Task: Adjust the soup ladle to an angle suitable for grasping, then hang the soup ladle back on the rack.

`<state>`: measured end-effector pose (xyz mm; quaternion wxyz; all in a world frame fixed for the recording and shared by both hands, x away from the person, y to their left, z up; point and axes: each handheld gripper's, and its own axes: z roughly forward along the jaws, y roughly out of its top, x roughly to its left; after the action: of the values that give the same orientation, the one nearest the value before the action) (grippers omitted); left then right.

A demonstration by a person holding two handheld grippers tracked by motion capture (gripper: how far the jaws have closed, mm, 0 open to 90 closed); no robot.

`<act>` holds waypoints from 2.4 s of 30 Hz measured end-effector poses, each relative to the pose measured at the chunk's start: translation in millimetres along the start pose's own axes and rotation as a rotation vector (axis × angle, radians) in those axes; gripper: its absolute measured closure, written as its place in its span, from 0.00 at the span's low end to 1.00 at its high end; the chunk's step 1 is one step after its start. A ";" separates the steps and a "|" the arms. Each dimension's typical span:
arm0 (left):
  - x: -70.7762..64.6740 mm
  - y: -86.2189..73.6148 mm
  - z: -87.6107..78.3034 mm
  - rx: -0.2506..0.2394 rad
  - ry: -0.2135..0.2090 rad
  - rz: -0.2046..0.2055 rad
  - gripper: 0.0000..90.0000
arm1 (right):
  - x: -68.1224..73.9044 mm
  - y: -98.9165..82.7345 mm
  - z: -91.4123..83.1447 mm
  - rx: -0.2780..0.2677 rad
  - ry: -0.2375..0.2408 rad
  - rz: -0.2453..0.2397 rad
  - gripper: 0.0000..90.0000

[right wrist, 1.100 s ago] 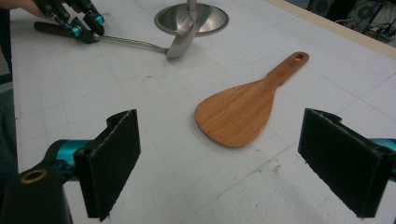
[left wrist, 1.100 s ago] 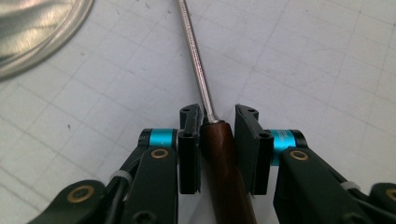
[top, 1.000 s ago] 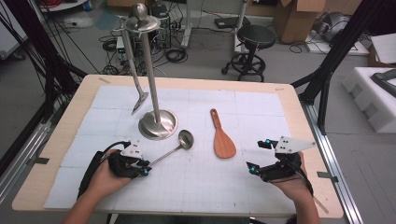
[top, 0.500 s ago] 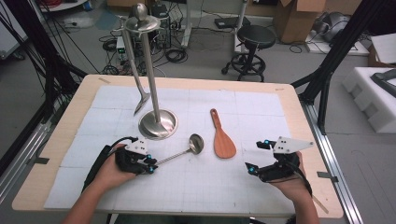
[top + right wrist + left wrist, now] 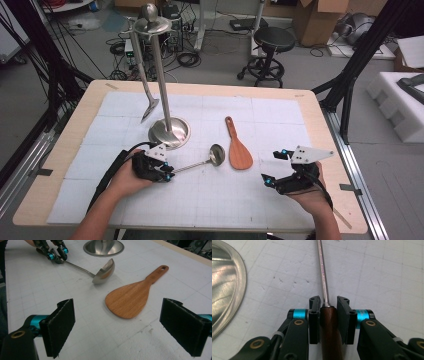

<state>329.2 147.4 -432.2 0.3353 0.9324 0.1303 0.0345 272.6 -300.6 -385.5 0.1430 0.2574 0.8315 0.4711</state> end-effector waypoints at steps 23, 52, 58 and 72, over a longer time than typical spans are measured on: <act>-1.0 7.0 -44.6 -0.200 0.107 -0.118 0.42 | 0.9 -0.4 -2.9 -0.010 0.001 -0.003 0.13; -13.4 -30.6 -136.4 -0.614 0.259 -0.139 0.07 | 2.5 2.2 -14.3 -0.048 -0.006 -0.015 0.13; -12.6 -31.1 -137.6 -0.649 0.238 -0.139 0.06 | 1.7 0.2 -15.6 -0.050 -0.008 -0.005 0.13; -9.0 -31.5 -136.2 -0.639 0.245 -0.145 0.06 | 1.9 -2.3 -17.1 -0.042 -0.013 -0.005 0.13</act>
<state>292.9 252.3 -346.6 0.5938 0.7575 0.2181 0.1615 262.1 -312.6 -378.6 0.1549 0.2551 0.8211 0.4865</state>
